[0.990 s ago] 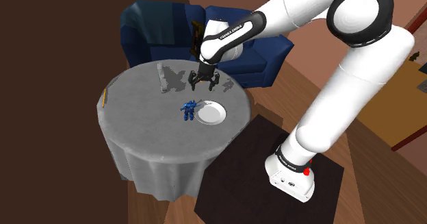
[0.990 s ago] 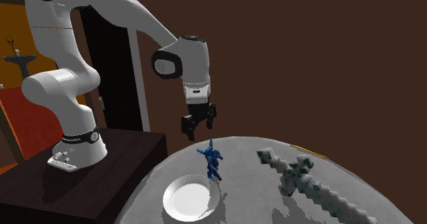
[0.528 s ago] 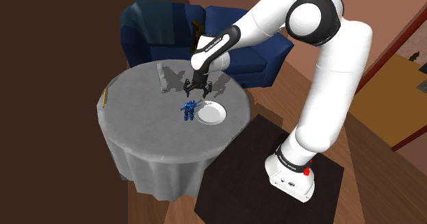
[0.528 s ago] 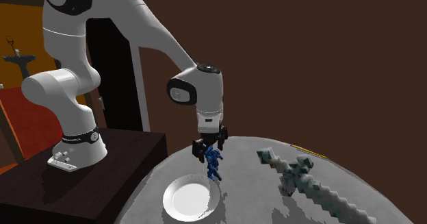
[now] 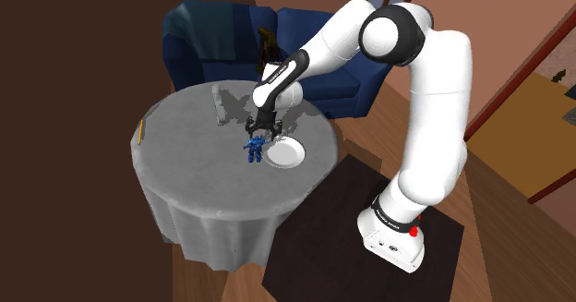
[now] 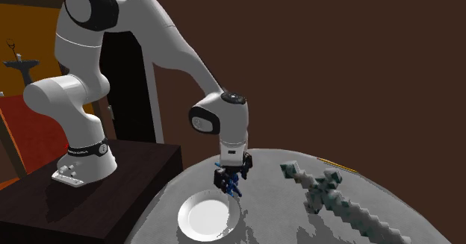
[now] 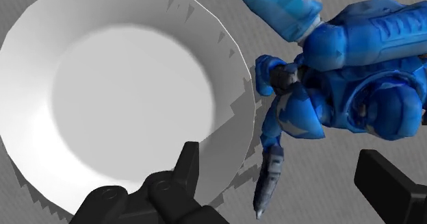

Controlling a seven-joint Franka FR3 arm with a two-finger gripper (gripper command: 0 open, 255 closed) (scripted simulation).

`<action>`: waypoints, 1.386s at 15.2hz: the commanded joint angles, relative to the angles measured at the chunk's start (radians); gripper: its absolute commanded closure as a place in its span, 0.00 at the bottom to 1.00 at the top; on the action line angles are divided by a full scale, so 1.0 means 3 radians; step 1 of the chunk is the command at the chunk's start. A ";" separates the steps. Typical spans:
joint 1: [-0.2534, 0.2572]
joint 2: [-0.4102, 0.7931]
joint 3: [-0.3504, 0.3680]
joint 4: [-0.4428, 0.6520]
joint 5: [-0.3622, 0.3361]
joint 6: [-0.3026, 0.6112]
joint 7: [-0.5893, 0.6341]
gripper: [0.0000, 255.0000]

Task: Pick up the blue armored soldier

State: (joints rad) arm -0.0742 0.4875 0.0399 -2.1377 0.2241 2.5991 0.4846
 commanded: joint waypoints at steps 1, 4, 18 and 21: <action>-0.0007 0.0079 0.0008 0.0015 0.0012 0.0065 -0.0018 0.00; -0.0006 0.0100 0.0010 0.0025 0.0014 0.0076 -0.0019 1.00; 0.0004 -0.0100 -0.0010 -0.0019 -0.0013 -0.0080 0.0018 1.00; 0.0011 -0.0218 -0.0022 -0.0033 -0.0032 -0.0182 0.0043 1.00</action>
State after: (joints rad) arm -0.0708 0.4377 0.0347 -2.1418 0.2161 2.5543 0.4962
